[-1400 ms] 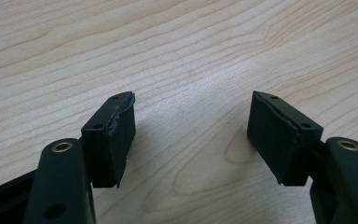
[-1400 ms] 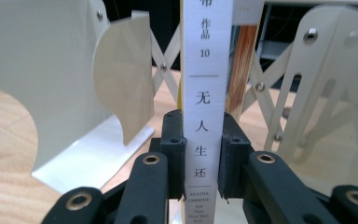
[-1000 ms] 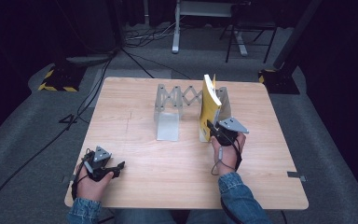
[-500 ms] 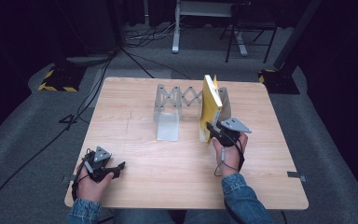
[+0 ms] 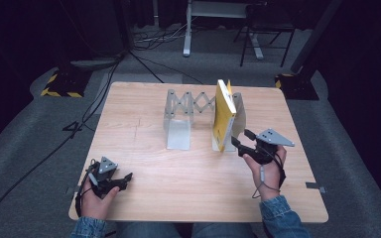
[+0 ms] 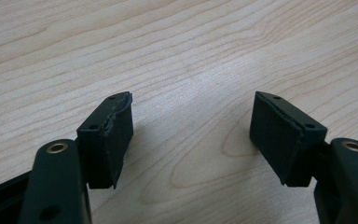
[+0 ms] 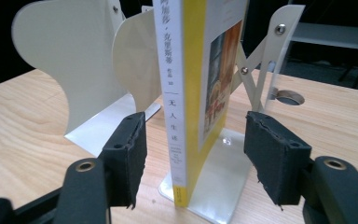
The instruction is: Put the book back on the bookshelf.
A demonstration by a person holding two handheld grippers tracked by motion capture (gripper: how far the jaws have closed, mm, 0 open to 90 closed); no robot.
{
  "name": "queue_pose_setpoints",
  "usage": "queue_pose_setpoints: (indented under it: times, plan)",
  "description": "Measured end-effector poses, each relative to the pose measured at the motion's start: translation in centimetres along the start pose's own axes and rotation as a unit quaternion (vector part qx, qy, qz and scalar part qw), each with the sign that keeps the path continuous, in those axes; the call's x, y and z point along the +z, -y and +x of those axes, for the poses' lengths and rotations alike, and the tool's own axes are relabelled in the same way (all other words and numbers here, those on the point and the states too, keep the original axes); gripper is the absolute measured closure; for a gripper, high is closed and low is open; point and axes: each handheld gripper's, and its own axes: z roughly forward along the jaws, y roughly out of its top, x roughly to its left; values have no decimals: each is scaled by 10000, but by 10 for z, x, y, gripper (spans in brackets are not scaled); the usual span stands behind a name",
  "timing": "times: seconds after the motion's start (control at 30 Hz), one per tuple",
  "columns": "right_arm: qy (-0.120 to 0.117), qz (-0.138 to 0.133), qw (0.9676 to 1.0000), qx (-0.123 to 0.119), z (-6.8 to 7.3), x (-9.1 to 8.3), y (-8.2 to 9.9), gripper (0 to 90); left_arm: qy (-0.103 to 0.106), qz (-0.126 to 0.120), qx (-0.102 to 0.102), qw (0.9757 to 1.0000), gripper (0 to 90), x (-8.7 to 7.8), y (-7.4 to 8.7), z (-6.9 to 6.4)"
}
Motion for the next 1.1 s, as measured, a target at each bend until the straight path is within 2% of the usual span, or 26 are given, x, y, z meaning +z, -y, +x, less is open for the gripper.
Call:
queue_pose_setpoints:
  times: [0.13,0.2,0.3,0.47,0.73,0.9,0.93,0.97,1.1]
  plan:
    - [-107,64,9999,-66,-9,-15,-2,355,32,5,30,10000,303,0,0,1]
    - [-144,134,9998,-82,-12,-22,-3,343,57,40,144,9999,303,-1,0,4]
    - [-214,202,9995,-74,-18,-30,-2,321,99,27,108,9999,304,0,0,4]
    - [-167,268,9995,-76,-32,-46,3,288,111,24,144,9998,302,0,-1,5]
    - [-57,435,9990,100,-65,-64,21,255,94,14,136,9999,301,1,-1,6]
    - [-26,723,9973,90,-86,-72,32,229,96,23,144,9998,302,0,-1,6]
    - [-26,723,9973,90,-86,-72,32,229,96,23,144,9998,302,0,-1,6]
    - [4,812,9966,115,-95,-74,37,225,91,27,144,9999,302,0,-1,5]
    - [105,1001,9946,237,-109,-76,51,222,90,26,143,9999,301,0,-1,5]
